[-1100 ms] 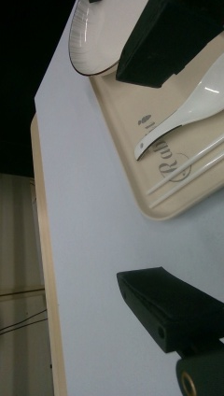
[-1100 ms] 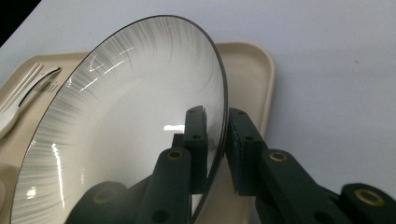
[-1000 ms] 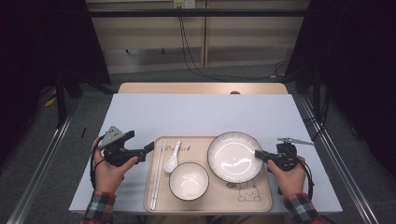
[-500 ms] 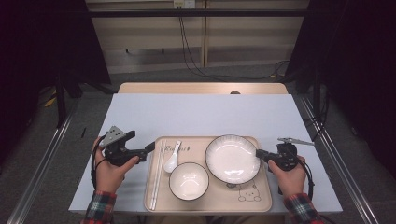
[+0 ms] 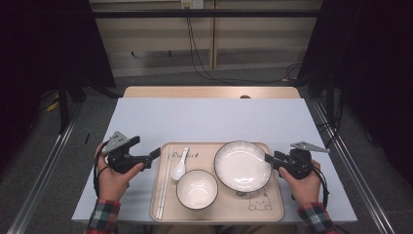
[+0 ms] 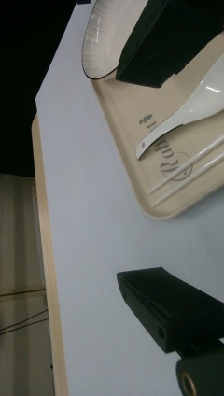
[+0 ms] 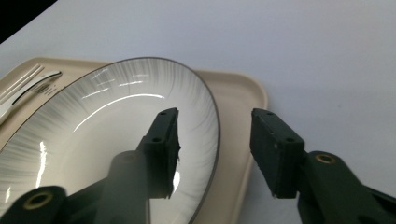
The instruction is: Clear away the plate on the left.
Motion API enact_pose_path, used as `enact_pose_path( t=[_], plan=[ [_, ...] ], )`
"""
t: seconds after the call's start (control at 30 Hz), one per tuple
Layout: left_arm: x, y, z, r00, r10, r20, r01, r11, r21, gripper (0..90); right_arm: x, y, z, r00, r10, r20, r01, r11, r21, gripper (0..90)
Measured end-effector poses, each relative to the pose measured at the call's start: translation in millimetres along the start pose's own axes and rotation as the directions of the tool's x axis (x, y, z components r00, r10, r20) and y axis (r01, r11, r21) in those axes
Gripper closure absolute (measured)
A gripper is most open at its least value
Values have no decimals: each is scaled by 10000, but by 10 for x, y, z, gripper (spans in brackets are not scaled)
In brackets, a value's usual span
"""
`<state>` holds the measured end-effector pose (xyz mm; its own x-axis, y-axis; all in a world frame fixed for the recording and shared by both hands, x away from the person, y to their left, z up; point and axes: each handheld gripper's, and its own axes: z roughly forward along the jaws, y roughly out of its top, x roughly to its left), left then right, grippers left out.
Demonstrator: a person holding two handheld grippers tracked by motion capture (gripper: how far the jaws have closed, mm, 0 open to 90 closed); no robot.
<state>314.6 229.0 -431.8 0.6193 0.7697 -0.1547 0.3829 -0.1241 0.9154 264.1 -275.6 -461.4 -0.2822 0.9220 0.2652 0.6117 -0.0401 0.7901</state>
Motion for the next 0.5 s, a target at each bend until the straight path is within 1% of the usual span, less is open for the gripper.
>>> enact_pose_path(
  t=[0.07,0.13,0.17,0.27,0.3,0.37,0.43,0.5],
  plan=[
    [7,4,-6,10000,21,54,-21,10000,-36,50,-32,14,-14,9998,-90,-183,88,9999,-117,439],
    [7,10,-17,10000,24,-18,-24,10000,-49,50,-54,22,-26,9993,-280,-254,274,9993,-253,383],
    [7,11,-20,10000,6,-39,-6,10000,-62,50,-76,27,-27,9983,-482,-318,472,9985,-290,356],
    [15,14,-27,10000,-6,-37,6,10000,-83,50,-124,31,-39,9947,-990,-283,977,9942,-455,287],
    [22,16,-30,10000,28,12,-28,10000,-69,49,-137,33,-43,9940,-1049,-308,1033,9935,-482,269],
    [21,18,-31,10000,10,-82,-11,10000,-85,49,-162,38,-54,9917,-1249,-292,1231,9908,-569,252],
    [23,20,-33,10000,7,-92,-8,9999,-101,48,-182,45,-65,9897,-1380,-383,1357,9890,-583,244],
    [29,21,-31,10000,-13,-59,13,10000,-97,48,-194,50,-74,9910,-1283,-387,1259,9903,-591,231]
  ],
)
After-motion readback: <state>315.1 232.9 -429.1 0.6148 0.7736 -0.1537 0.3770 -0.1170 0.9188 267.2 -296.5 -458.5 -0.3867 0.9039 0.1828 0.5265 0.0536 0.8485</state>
